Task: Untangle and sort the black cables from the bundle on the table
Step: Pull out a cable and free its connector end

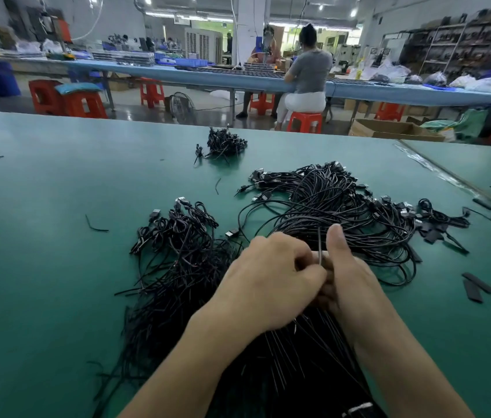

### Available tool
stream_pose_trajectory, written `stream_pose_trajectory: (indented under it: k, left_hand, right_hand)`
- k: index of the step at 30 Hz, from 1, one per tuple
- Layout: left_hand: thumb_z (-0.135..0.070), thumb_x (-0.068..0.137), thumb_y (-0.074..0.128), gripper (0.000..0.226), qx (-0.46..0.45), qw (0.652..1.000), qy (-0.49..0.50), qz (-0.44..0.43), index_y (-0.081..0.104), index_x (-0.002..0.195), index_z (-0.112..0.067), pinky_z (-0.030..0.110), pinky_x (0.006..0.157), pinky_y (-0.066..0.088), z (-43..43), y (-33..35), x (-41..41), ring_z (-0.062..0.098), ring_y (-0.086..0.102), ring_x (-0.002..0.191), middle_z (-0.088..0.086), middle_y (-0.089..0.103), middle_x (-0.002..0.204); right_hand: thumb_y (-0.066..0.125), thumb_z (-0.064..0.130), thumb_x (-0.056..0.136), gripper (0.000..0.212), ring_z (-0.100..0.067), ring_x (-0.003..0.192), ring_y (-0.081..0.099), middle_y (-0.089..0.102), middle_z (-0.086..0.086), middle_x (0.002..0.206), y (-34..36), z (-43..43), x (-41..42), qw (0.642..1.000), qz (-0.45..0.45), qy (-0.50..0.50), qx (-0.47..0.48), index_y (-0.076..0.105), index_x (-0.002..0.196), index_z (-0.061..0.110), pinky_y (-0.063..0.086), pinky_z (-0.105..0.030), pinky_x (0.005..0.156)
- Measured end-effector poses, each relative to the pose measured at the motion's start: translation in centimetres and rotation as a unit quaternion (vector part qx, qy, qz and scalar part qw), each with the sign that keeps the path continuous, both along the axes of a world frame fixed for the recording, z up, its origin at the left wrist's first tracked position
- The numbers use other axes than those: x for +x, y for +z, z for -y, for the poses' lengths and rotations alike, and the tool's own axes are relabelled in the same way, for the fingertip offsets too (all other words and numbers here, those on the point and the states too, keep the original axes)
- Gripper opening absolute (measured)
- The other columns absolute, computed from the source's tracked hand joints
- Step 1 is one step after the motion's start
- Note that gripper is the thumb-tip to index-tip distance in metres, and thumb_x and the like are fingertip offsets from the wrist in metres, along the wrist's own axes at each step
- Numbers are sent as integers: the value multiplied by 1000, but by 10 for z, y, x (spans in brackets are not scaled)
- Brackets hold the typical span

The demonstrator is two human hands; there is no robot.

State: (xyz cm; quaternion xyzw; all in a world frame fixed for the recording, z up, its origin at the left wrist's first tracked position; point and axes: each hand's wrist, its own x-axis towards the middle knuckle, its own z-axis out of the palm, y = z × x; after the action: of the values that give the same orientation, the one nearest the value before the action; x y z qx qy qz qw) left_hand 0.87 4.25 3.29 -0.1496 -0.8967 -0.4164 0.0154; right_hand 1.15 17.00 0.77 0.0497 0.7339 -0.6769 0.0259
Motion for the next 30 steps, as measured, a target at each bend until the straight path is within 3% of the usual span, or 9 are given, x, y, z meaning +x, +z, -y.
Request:
stream_pose_trajectory:
  k: [3,6,9,14,17,20,25,28,30]
  left_hand:
    - [-38,78,57,15,-64,994,-54,66,67,73,-29,32,60,52,2,-2,1,23,65,68,-4,69,65]
    - [-39,85,59,18,-102,992,-19,69,66,73,-28,40,72,58,9,-10,-1,23,68,73,-4,71,74]
    - [-36,97,49,18,-54,995,69,48,58,84,-27,45,76,60,16,-18,-4,24,70,73,2,70,82]
    - [-33,103,41,16,47,986,159,6,48,117,-32,49,79,58,25,-26,-11,33,67,82,10,67,96]
    - [-38,101,45,18,96,978,184,-1,52,117,-32,44,74,56,28,-24,-13,21,65,75,2,66,86]
    - [-46,98,47,22,54,973,222,-14,59,90,-30,44,80,53,32,-20,-15,20,63,79,-6,65,80]
    - [-38,98,51,25,24,976,215,-28,47,122,-35,46,89,50,34,-24,-13,21,60,93,-7,60,105]
    - [-39,94,58,54,9,978,194,-74,26,136,-48,33,75,45,32,-28,-9,14,54,95,-11,39,114]
    - [-37,89,65,62,-15,970,197,-144,28,136,-52,20,65,37,32,-31,-10,9,43,98,-10,29,117]
  right_hand:
    - [50,42,100,45,-12,56,60,64,7,58,-3,-7,-3,995,20,-39,91,71,83,5,55,-33,58]
    - [52,33,98,21,-17,80,63,67,8,79,-10,-14,-1,958,-17,-63,278,68,107,23,51,-35,73]
    - [46,26,101,47,-26,95,61,66,-5,100,-12,-14,1,941,-22,-60,333,36,146,36,49,-39,86]
    - [48,27,100,76,-29,93,60,60,-13,110,-6,-8,-15,917,31,-19,398,-3,154,45,49,-42,89]
    - [49,31,100,61,-27,99,62,60,-12,121,-1,0,-25,920,42,13,390,22,154,36,50,-37,90]
    - [49,29,99,27,-18,86,65,66,-1,103,-6,8,-26,914,12,43,402,62,123,28,54,-33,81]
    - [58,46,95,17,-13,84,63,66,9,88,-19,13,-15,908,-2,30,419,65,94,30,55,-37,80]
    - [61,51,92,20,-9,80,61,63,12,82,-24,19,-9,889,-29,8,457,62,91,31,51,-32,69]
    - [61,44,93,13,-7,79,59,61,14,83,-27,20,-9,885,-48,-4,463,61,90,31,49,-30,66]
